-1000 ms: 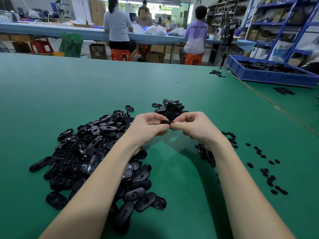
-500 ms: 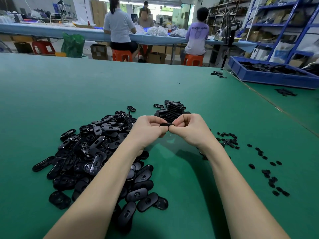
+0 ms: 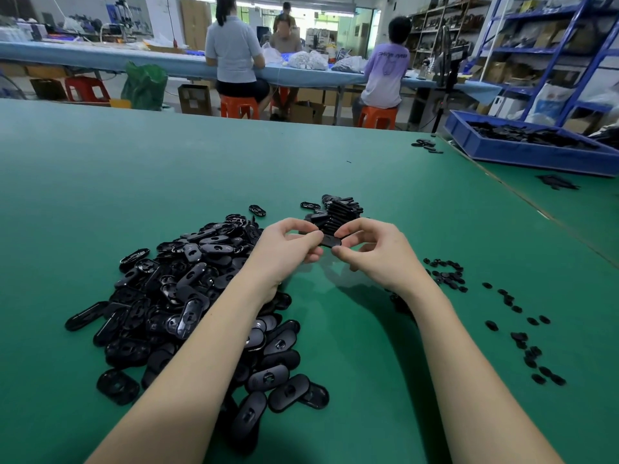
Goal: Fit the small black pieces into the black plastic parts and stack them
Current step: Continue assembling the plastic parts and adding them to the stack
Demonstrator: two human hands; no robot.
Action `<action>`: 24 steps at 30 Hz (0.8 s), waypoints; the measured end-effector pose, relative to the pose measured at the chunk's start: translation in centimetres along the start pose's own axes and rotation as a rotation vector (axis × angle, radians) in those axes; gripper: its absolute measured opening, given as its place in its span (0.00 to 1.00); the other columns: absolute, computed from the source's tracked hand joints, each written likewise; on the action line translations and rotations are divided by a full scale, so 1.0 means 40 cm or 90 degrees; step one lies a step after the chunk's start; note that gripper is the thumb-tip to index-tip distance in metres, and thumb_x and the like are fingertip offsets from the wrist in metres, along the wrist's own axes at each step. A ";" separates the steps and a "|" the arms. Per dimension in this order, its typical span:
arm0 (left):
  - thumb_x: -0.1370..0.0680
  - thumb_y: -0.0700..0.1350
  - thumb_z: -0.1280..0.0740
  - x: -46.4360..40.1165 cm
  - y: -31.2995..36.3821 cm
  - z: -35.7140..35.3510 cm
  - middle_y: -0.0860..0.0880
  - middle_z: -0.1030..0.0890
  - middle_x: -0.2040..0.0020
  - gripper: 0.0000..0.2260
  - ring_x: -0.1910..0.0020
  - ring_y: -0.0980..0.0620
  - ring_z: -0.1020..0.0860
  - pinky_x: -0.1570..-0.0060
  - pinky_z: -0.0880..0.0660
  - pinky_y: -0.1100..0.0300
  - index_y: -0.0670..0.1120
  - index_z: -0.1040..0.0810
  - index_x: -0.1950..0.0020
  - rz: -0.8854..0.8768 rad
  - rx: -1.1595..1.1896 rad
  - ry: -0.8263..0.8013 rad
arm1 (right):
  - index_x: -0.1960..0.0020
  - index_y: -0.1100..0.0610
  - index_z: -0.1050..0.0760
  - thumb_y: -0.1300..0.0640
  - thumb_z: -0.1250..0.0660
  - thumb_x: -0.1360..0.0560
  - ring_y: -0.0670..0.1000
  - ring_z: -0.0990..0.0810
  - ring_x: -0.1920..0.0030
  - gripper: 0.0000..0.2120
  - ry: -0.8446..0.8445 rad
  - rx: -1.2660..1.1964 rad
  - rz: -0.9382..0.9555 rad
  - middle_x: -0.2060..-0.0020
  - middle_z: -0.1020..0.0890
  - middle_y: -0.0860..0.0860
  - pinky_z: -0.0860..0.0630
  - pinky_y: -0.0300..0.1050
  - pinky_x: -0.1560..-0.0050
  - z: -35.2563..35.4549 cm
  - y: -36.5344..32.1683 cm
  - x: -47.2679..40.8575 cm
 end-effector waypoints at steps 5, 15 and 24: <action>0.22 0.40 0.29 -0.005 0.018 0.025 0.46 0.16 0.61 0.02 0.64 0.54 0.20 0.51 0.18 0.57 0.44 0.20 0.50 -0.045 -0.053 0.027 | 0.55 0.47 0.17 0.56 0.22 0.28 0.41 0.19 0.68 0.06 0.082 0.010 -0.060 0.61 0.15 0.43 0.26 0.34 0.64 0.055 0.045 -0.006; 0.24 0.47 0.30 -0.001 0.023 0.007 0.50 0.14 0.57 0.02 0.64 0.56 0.19 0.56 0.22 0.57 0.51 0.18 0.54 -0.076 -0.215 -0.033 | 0.55 0.51 0.16 0.54 0.22 0.29 0.41 0.21 0.71 0.04 0.180 -0.085 -0.210 0.61 0.15 0.44 0.29 0.35 0.69 0.136 0.113 -0.037; 0.23 0.48 0.31 0.011 0.049 0.006 0.55 0.14 0.58 0.03 0.61 0.57 0.17 0.59 0.27 0.63 0.53 0.18 0.54 -0.120 -0.297 -0.046 | 0.40 0.61 0.21 0.58 0.25 0.26 0.45 0.27 0.67 0.17 0.108 -0.091 -0.334 0.50 0.15 0.51 0.38 0.34 0.77 0.114 0.078 -0.199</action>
Point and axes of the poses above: each hand's wrist, its own x-axis away from the middle knuckle, its own z-axis out of the back of the hand, y = z × x, the point moved 9 cm from there along -x, towards the middle knuckle
